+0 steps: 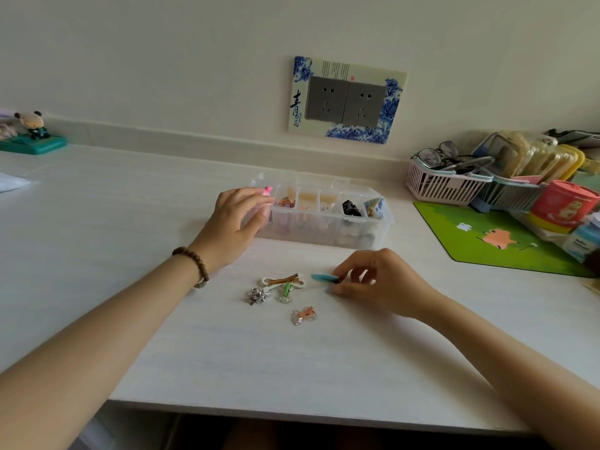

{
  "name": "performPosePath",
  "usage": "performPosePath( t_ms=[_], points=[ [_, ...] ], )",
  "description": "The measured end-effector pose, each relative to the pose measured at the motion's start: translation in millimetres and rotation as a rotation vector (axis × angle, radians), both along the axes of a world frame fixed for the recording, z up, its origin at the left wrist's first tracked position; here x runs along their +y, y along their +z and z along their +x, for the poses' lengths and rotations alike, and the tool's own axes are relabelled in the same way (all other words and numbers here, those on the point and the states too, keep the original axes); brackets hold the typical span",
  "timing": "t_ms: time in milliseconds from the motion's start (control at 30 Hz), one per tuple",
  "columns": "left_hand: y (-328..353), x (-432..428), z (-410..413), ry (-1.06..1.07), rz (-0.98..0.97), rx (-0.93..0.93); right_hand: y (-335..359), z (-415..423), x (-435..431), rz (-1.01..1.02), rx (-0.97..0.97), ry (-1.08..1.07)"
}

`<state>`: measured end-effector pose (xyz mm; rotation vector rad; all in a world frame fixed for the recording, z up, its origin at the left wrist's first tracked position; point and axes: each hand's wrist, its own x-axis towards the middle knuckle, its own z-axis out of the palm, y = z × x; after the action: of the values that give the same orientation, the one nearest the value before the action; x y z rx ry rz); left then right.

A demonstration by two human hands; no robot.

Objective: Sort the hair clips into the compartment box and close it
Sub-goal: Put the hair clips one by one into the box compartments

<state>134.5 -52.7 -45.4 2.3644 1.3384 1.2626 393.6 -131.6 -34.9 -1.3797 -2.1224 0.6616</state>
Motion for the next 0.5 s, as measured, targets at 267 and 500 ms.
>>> performPosePath(
  t_ms=[267,500],
  points=[
    [0,1,-1,-0.015,-0.016,-0.026,-1,-17,28,0.025,0.060,-0.052],
    [-2,6,-3,-0.026,-0.013,-0.039,58,-34,64,0.248,0.185,-0.049]
  ],
)
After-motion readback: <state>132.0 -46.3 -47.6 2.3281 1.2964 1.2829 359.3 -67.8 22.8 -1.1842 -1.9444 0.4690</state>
